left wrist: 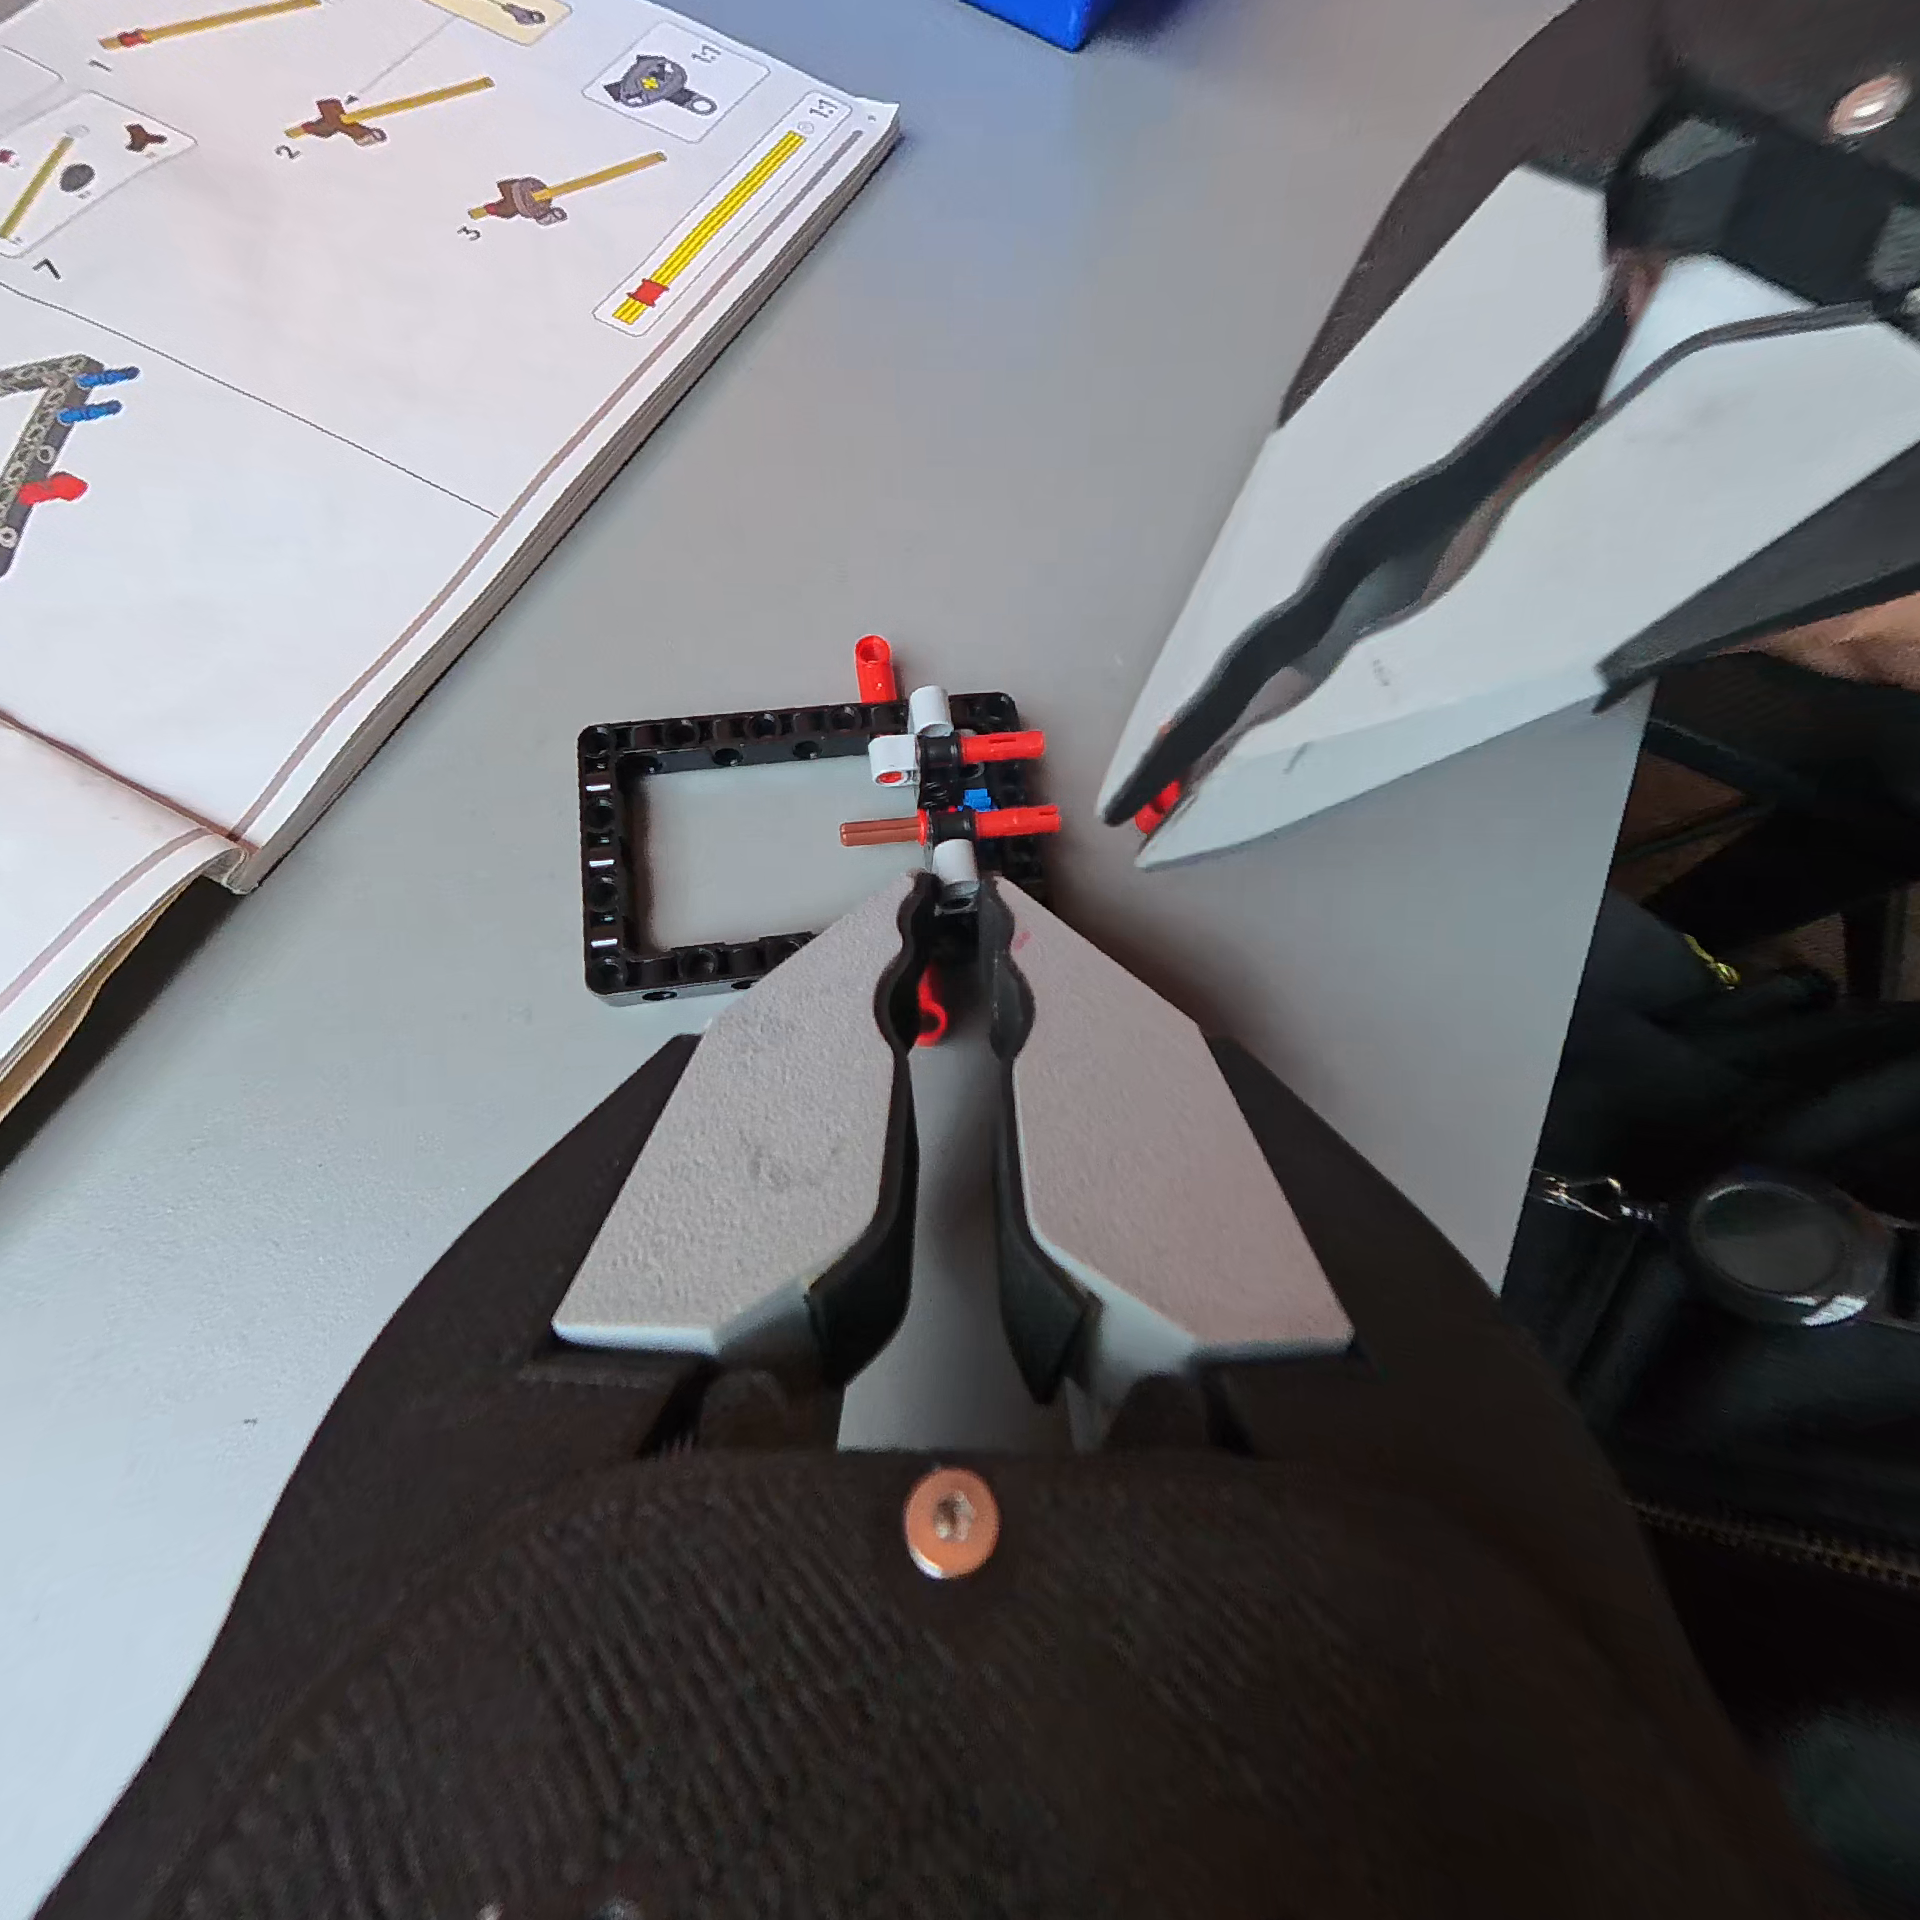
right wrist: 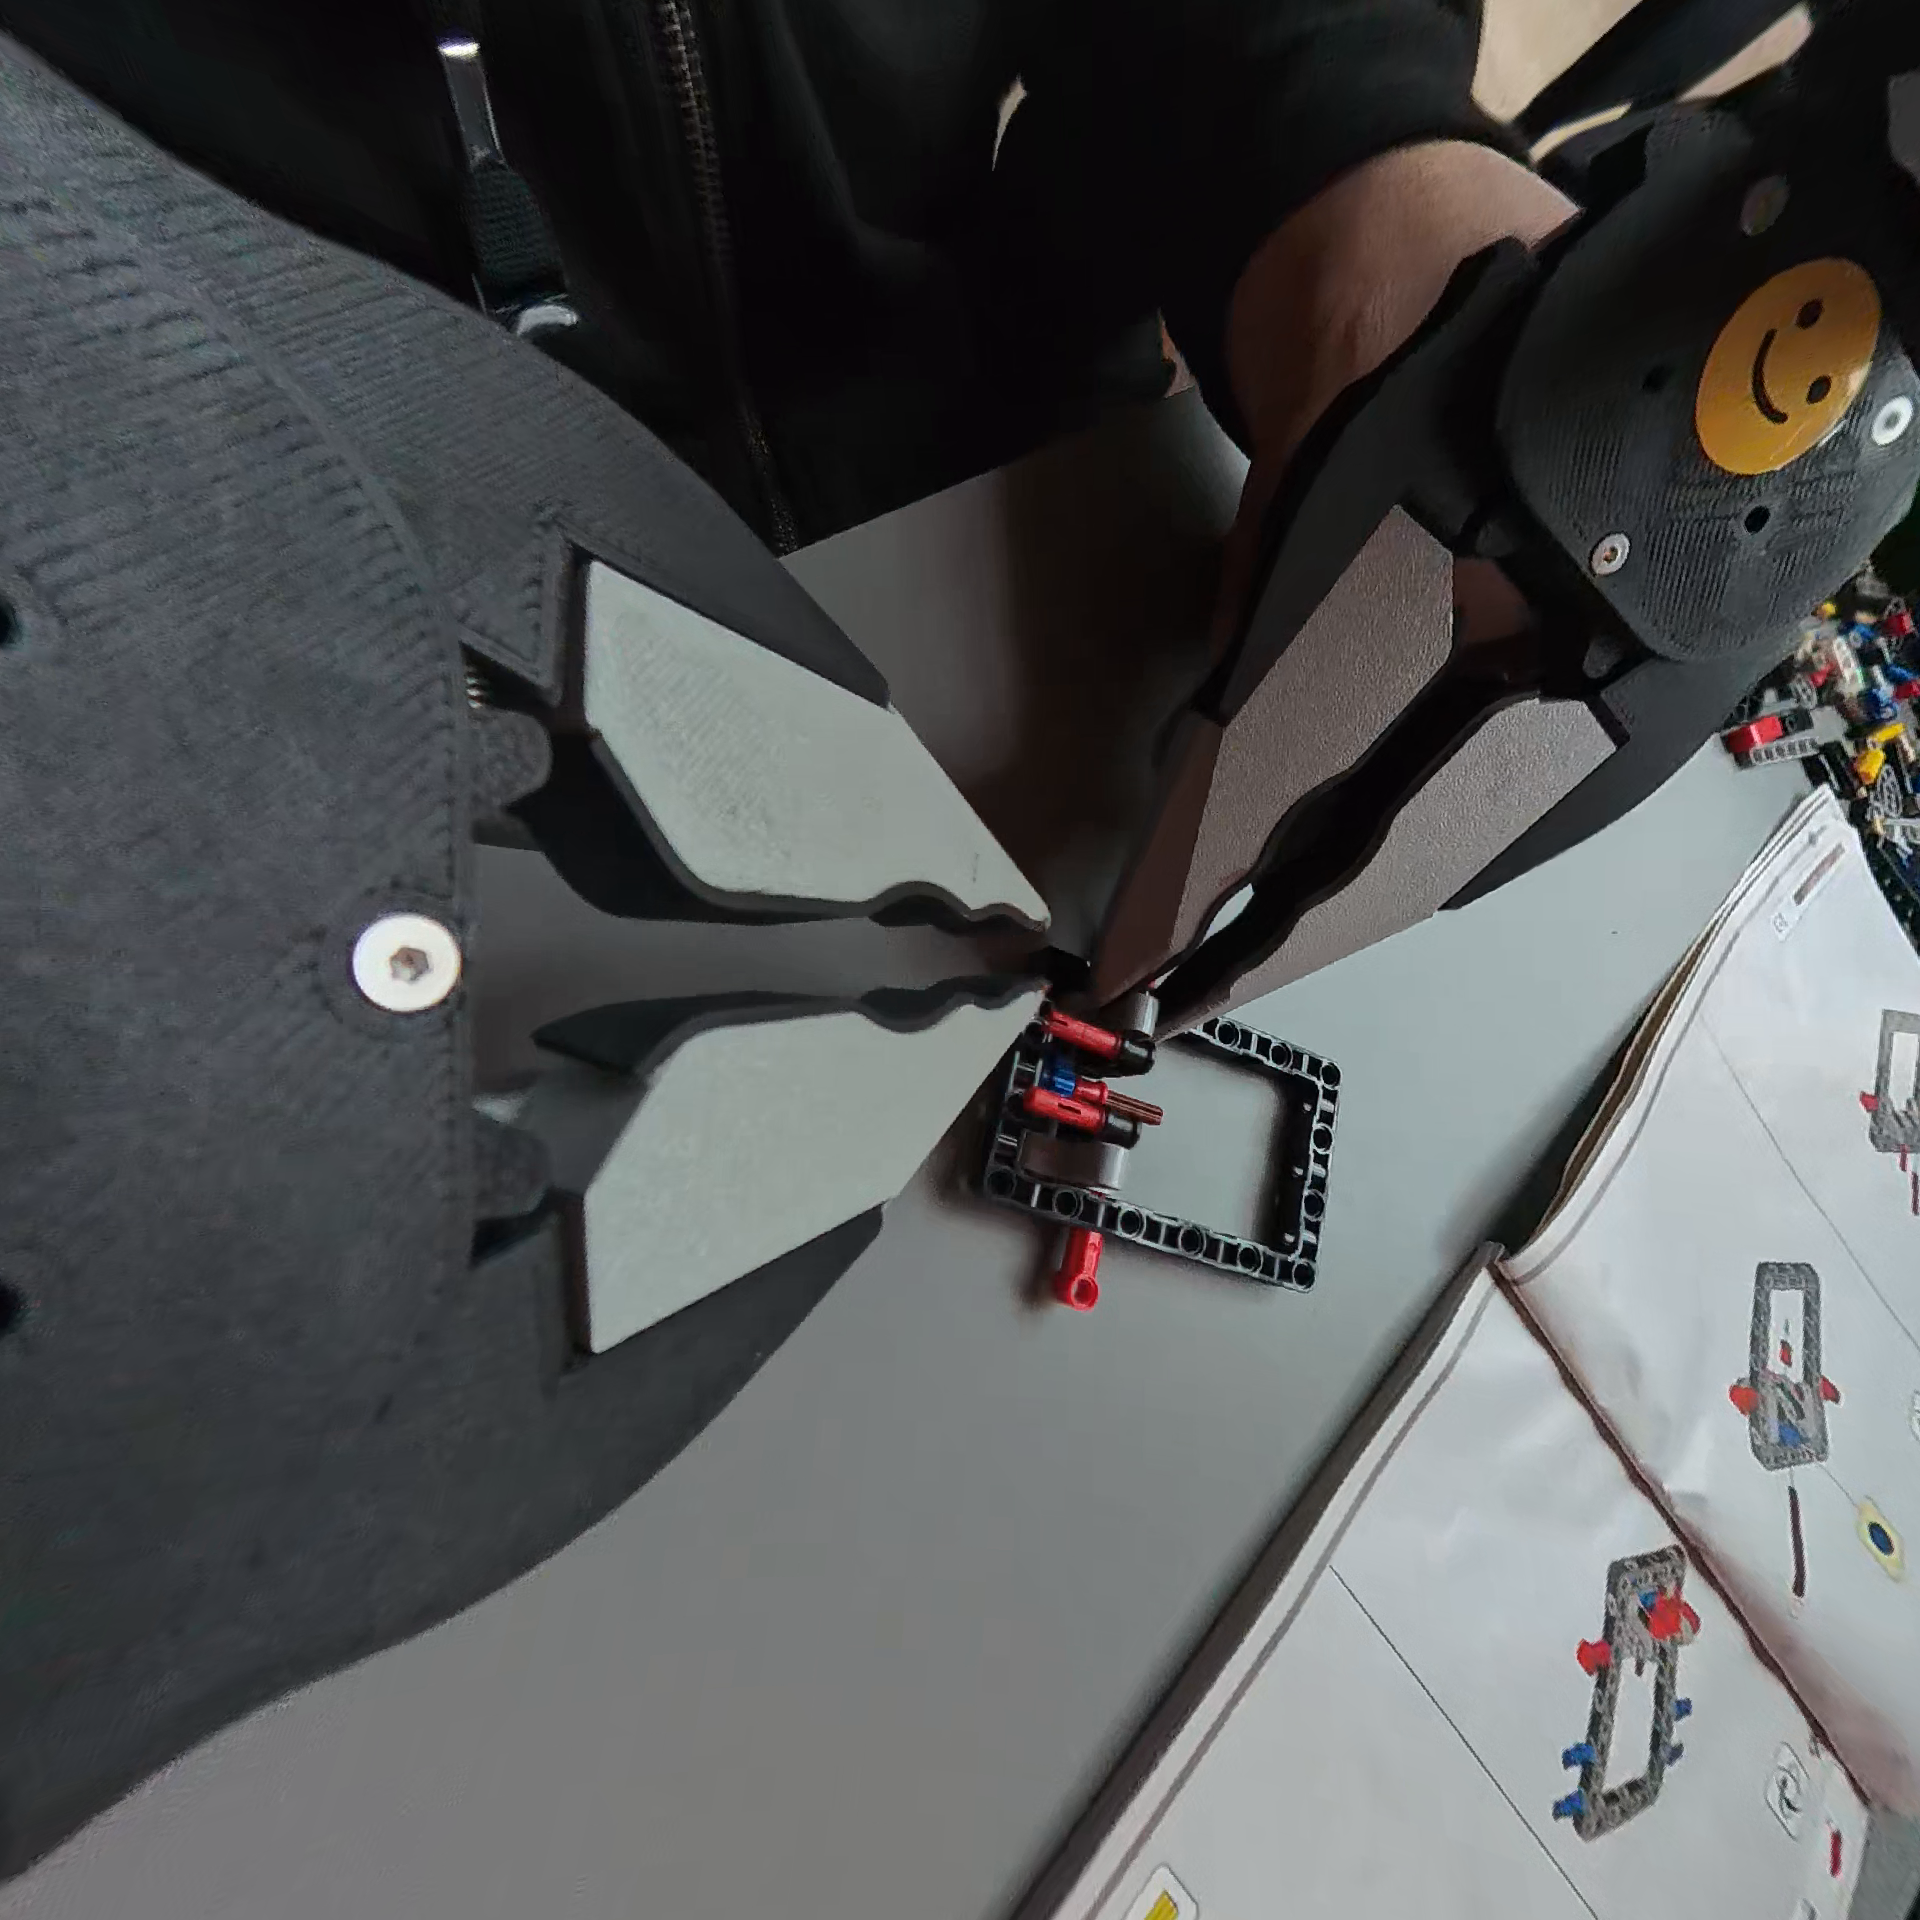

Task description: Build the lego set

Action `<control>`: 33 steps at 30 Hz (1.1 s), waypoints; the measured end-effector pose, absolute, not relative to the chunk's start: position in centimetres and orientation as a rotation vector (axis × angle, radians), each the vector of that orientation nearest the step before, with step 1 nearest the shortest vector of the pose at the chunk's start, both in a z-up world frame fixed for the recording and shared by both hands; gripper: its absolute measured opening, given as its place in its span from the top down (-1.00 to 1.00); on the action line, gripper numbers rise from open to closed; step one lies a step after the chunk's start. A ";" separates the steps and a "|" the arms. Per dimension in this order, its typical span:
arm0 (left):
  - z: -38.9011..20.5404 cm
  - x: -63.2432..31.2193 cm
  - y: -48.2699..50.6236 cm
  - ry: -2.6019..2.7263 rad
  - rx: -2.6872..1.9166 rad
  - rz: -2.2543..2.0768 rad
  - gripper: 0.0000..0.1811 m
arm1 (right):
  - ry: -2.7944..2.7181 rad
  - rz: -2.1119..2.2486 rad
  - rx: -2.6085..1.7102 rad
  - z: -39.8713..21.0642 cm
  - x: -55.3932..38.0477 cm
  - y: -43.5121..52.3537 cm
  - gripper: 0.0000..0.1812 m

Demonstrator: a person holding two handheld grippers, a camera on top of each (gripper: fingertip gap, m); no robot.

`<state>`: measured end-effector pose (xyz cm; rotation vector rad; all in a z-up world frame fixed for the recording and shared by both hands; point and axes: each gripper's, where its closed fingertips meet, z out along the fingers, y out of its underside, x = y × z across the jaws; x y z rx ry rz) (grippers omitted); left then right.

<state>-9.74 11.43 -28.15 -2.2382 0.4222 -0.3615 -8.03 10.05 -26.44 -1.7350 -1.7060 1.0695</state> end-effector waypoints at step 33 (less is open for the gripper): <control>-28.2 -9.4 11.4 0.450 -2.236 -0.325 0.93 | -1.641 0.856 -1.726 -27.5 -8.3 11.3 1.00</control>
